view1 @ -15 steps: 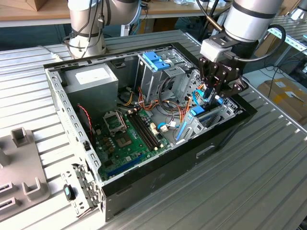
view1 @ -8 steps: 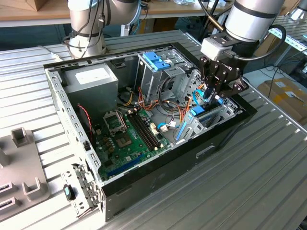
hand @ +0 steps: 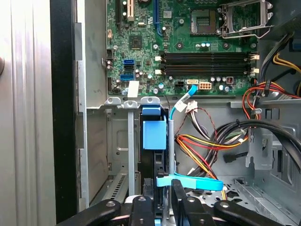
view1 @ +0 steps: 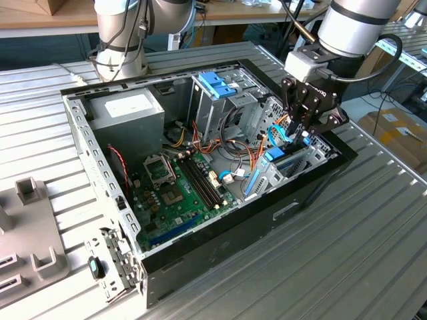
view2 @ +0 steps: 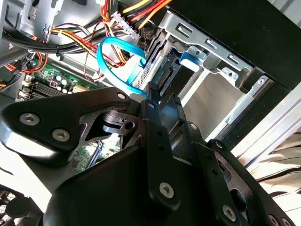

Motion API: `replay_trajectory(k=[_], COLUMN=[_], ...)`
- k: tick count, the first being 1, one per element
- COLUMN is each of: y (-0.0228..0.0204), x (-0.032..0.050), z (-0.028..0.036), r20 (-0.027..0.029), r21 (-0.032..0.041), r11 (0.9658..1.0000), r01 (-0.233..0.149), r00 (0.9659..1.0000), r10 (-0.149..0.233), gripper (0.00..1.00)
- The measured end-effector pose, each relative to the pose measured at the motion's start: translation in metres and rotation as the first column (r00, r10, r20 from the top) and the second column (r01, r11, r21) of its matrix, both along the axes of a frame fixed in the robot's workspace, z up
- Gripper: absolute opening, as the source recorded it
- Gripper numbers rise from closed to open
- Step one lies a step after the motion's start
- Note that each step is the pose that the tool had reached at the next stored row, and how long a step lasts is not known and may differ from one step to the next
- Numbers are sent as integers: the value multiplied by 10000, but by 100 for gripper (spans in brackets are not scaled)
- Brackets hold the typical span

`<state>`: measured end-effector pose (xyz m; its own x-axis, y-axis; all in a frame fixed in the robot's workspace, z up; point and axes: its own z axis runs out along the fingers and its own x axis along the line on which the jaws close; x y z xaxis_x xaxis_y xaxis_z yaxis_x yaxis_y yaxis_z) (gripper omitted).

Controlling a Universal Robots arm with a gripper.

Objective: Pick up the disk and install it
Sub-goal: 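Insert the second disk wire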

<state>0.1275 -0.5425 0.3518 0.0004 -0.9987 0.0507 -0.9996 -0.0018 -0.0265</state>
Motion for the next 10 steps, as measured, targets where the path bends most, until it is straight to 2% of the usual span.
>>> replay_trajectory(k=[1,10], y=[0,0], x=[0,0], z=[0,2], r20=[-35,-60], r21=[-1,-1], r11=[10000,10000], r01=[0,0], r00=[10000,10000], r10=[0,0], gripper=[29,29])
